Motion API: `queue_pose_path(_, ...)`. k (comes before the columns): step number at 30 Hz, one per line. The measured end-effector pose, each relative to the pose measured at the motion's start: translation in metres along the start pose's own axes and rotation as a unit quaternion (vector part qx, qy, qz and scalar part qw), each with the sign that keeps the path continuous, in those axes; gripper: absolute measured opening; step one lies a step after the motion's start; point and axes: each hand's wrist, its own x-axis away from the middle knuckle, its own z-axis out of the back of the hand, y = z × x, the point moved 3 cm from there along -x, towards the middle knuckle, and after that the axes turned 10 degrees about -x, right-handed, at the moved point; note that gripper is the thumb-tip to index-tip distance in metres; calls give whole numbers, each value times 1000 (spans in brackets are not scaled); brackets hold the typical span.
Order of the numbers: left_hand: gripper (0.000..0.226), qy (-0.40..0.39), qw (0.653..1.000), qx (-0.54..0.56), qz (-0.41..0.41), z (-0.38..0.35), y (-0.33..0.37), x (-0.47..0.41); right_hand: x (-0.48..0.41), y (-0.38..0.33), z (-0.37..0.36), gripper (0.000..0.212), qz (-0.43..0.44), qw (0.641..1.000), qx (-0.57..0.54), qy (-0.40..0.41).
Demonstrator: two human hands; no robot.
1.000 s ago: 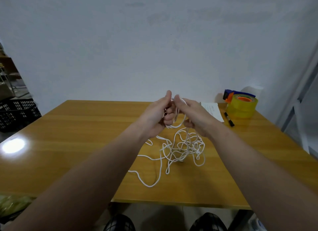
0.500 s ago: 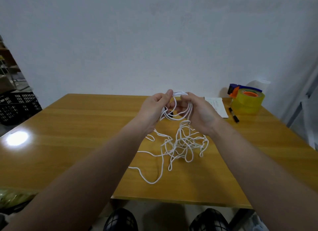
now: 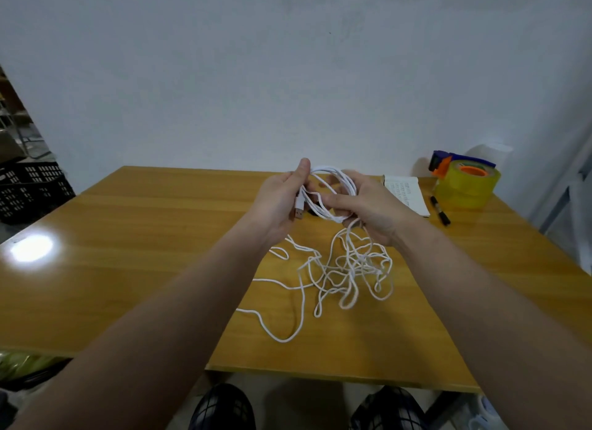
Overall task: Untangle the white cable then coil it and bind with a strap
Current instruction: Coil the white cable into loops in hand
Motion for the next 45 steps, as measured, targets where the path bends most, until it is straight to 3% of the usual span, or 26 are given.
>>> queue_pose_path(2,37,24,1000,14,-9,2,3,-1,1,1,1,14,-18,999,31,-1)
queue_pose_path(5,34,20,999,30,-12,3,2,-3,2,4,4,27,-31,999,4,28)
queue_pose_path(10,35,-44,998,41,-25,3,2,-1,1,8,4,33,-18,984,-172,31)
queue_pose_path(15,43,-136,990,-28,-10,-6,-8,5,-4,3,-3,33,-26,945,-324,49)
queue_pose_path(19,53,-226,970,-93,3,-17,-10,14,-10,11,-13,40,8,948,-291,131)
queue_pose_path(21,50,-247,960,-130,2,-19,-10,19,-11,14,-11,41,35,963,-193,184)
queue_pose_path(23,51,-244,962,-123,8,-16,-13,19,-12,15,-4,42,62,976,-41,205)
queue_pose_path(25,50,-184,982,-46,9,-10,-17,16,-14,16,-2,46,74,975,36,204)
queue_pose_path(27,44,-118,988,93,29,-7,-21,13,-15,19,-3,50,68,974,41,214)
queue_pose_path(30,37,-118,966,220,67,-9,-22,13,-15,27,-5,51,30,971,38,235)
queue_pose_path(33,36,-178,959,200,90,-9,-20,21,-14,32,0,50,-16,966,-35,255)
queue_pose_path(37,47,-239,946,190,108,-11,-15,27,-18,28,-2,37,-99,926,-282,229)
queue_pose_path(40,44,-249,957,94,116,-10,-15,27,-24,30,-7,39,-156,901,-347,208)
queue_pose_path(42,36,-246,961,30,124,-9,-17,27,-23,32,-5,45,-154,916,-310,204)
queue_pose_path(45,31,-227,965,20,133,-1,-20,24,-13,28,-3,41,-84,979,-128,132)
